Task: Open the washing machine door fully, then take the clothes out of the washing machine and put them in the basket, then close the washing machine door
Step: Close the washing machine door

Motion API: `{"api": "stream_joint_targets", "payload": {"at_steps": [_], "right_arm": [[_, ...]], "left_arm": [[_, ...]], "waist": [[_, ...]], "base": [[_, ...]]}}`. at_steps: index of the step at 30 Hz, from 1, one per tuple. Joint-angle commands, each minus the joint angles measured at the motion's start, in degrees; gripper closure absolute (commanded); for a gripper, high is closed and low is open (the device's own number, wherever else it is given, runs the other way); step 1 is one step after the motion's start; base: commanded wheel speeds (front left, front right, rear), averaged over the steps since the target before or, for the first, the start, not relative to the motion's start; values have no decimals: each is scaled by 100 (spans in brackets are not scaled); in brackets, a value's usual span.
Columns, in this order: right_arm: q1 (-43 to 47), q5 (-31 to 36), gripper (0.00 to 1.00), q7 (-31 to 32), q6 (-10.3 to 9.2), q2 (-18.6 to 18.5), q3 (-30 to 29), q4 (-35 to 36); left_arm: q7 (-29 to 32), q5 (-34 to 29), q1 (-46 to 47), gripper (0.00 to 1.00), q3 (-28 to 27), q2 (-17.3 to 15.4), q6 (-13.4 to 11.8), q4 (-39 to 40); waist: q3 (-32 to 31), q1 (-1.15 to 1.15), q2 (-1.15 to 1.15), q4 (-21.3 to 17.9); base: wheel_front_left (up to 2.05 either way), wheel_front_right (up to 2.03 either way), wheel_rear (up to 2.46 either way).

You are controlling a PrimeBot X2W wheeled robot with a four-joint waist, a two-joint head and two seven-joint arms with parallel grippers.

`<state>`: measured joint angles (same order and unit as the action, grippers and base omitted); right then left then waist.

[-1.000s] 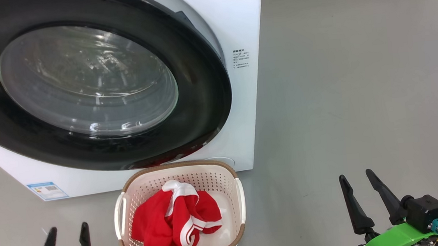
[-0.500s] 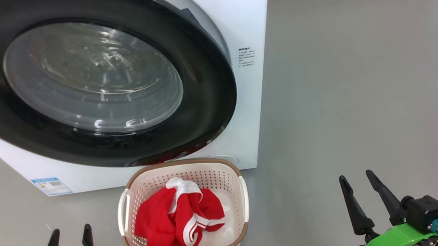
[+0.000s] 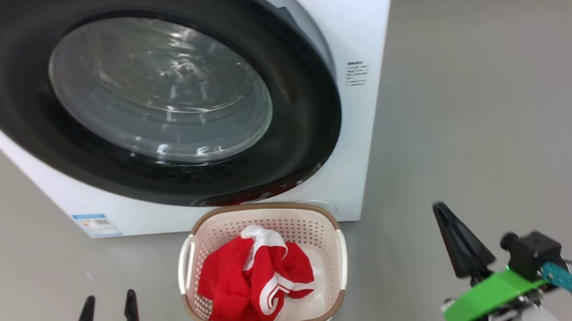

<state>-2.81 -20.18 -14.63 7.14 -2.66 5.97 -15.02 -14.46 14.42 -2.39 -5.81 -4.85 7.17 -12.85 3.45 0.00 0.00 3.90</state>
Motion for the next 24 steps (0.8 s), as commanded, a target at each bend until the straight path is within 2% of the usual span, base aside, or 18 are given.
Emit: {"api": "stream_joint_targets", "payload": {"at_steps": [1,7,13,24], "right_arm": [[-387,-44,100,-37,35,-28,232,111],[-994,-101,100,-37,35,-26,537,9],[-1424,-231,100,-37,35,-25,601,-96],[-2278,-234,100,-37,35,-73,276,-474]], "left_arm": [[-53,-67,158,0,-129,-28,32,176],[-53,-67,194,0,65,63,32,212],[-53,-41,289,0,259,115,32,229],[-53,112,710,0,575,176,32,257]], "waist": [[14,0,0,188],[94,0,0,477],[217,0,0,721],[784,0,0,1174]], "base": [[0,0,0],[0,0,0],[0,0,0],[0,0,0]]}}
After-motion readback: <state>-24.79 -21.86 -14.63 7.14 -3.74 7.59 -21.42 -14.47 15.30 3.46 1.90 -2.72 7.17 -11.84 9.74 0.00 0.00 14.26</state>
